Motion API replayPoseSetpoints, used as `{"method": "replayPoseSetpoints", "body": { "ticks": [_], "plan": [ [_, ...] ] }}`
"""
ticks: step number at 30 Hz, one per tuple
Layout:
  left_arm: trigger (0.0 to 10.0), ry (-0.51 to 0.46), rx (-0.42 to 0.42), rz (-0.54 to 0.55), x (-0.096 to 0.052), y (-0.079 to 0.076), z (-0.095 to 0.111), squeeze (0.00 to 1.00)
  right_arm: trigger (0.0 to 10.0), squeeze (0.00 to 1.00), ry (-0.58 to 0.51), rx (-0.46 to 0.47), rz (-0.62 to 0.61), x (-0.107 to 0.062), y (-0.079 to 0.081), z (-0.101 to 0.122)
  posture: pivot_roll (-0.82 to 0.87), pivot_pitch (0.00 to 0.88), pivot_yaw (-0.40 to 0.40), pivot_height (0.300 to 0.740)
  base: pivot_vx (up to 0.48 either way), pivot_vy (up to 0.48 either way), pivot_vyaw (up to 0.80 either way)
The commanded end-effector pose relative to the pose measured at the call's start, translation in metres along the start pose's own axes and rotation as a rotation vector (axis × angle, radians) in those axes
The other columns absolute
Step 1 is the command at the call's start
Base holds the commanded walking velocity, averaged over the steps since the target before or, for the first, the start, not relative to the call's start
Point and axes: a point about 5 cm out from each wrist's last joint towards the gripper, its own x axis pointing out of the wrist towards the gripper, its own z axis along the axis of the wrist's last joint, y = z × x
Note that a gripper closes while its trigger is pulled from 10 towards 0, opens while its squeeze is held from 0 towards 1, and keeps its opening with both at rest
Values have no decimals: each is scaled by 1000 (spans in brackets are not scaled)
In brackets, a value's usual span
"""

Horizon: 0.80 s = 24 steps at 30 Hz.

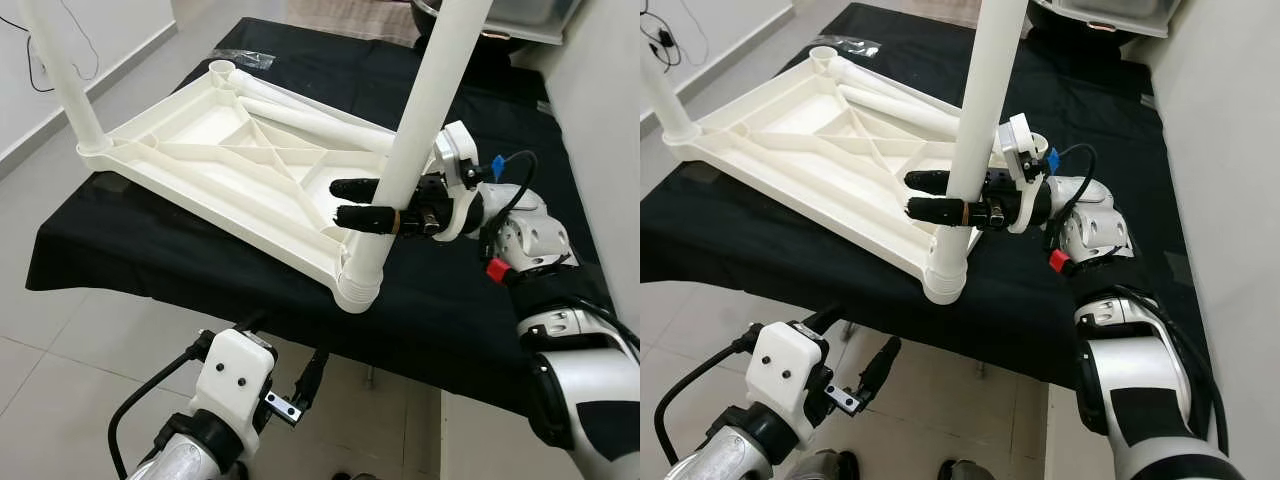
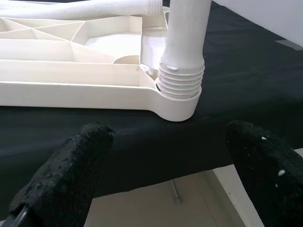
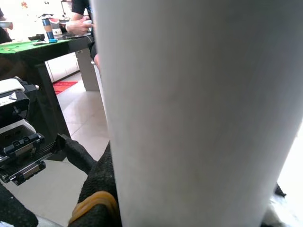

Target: Building children table

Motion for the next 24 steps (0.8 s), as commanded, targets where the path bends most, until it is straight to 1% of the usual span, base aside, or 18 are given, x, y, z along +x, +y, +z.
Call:
{"method": "replayPoseSetpoints", "body": {
  "ticks": [1,2,3,4,5,6,7,8,11,15,18,23,24],
  "plan": [
    [10000,19,5,7,-3,0,-2,0,10000,0,13,29,60,8,4,-11,160,235,-103,740,0,0,0],
    [10000,20,6,8,-3,0,-2,0,10000,0,6,21,79,13,3,-10,156,236,-99,740,0,0,0],
    [10000,20,6,8,-3,0,-2,0,10000,0,6,21,79,13,3,-10,156,236,-99,740,0,0,0],
    [10000,21,6,8,-3,0,-2,0,10000,0,6,15,102,20,3,-8,156,236,-99,740,0,0,0],
    [10000,21,6,8,-3,0,-2,0,10000,0,6,15,102,20,3,-8,156,236,-99,740,0,0,0],
    [10000,21,9,3,-3,0,-1,0,10000,0,1,9,126,27,2,-6,171,238,-103,740,0,0,0],
    [10000,19,17,2,-3,0,0,0,10000,0,12,0,151,35,2,-5,181,242,-105,740,0,0,0],
    [10000,19,17,2,-3,0,0,0,10000,0,12,0,151,35,2,-5,181,242,-105,740,0,0,0],
    [10000,14,26,8,-5,2,3,0,10000,0,56,-15,197,49,3,-8,191,245,-108,740,0,0,0],
    [10000,13,28,14,-6,3,4,0,10000,0,74,-15,226,55,5,-10,195,247,-110,740,0,0,0],
    [10000,17,35,18,-7,4,4,0,10000,0,105,-37,281,68,8,-13,197,251,-110,740,0,0,0],
    [10000,19,38,15,-7,3,4,0,10000,0,98,-43,302,74,9,-13,200,255,-121,740,0,0,0],
    [10000,18,39,17,-7,3,4,0,10000,0,89,-43,312,78,9,-12,200,255,-122,740,0,0,0]
  ]
}}
